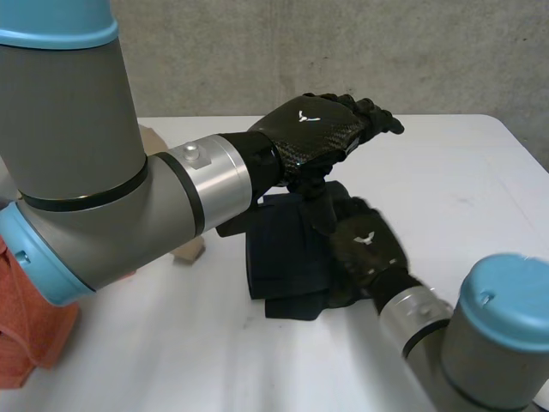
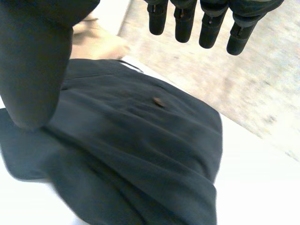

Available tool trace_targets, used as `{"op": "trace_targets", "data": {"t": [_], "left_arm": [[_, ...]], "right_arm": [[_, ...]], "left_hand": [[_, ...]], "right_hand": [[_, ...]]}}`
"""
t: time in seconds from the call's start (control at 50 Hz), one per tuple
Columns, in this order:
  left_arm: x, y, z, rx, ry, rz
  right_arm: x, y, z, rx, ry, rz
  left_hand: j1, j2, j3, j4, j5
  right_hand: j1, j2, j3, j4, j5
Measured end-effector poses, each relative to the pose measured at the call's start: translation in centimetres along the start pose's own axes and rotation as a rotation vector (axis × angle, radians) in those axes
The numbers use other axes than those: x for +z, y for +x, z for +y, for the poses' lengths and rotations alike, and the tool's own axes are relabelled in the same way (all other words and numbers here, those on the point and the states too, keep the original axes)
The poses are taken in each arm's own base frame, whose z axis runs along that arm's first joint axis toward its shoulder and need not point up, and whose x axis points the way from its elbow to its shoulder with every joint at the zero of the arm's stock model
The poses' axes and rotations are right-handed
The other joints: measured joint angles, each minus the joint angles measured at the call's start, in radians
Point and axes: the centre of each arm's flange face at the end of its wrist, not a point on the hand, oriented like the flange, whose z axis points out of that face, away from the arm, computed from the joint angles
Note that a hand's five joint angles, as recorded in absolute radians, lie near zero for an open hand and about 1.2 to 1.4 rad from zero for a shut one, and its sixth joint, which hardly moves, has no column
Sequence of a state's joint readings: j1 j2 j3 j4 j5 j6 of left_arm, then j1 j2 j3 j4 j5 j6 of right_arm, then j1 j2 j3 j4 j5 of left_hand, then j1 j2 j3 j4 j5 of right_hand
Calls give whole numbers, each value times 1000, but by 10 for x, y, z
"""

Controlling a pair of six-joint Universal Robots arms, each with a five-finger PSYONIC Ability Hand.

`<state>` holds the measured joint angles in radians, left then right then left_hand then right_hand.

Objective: Fold the laundry.

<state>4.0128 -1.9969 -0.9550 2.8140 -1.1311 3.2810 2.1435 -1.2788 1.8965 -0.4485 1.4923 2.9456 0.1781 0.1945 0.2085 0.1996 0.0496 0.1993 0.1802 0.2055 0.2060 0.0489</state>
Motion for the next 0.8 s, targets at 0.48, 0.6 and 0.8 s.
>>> {"op": "trace_targets", "data": {"t": [0.48, 0.6, 0.8], "left_arm": [[-3, 0, -3, 7, 13, -2], [-3, 0, -3, 9, 21, -5], [-6, -2, -3, 1, 32, -12]], "right_arm": [[34, 74, 58, 521, -238, 103], [43, 72, 60, 504, -215, 94], [54, 60, 62, 476, -203, 70]], "left_hand": [[0, 0, 0, 0, 0], [0, 0, 0, 0, 0], [0, 0, 0, 0, 0]], "right_hand": [[0, 0, 0, 0, 0], [0, 0, 0, 0, 0], [194, 209, 181, 180, 171]]}}
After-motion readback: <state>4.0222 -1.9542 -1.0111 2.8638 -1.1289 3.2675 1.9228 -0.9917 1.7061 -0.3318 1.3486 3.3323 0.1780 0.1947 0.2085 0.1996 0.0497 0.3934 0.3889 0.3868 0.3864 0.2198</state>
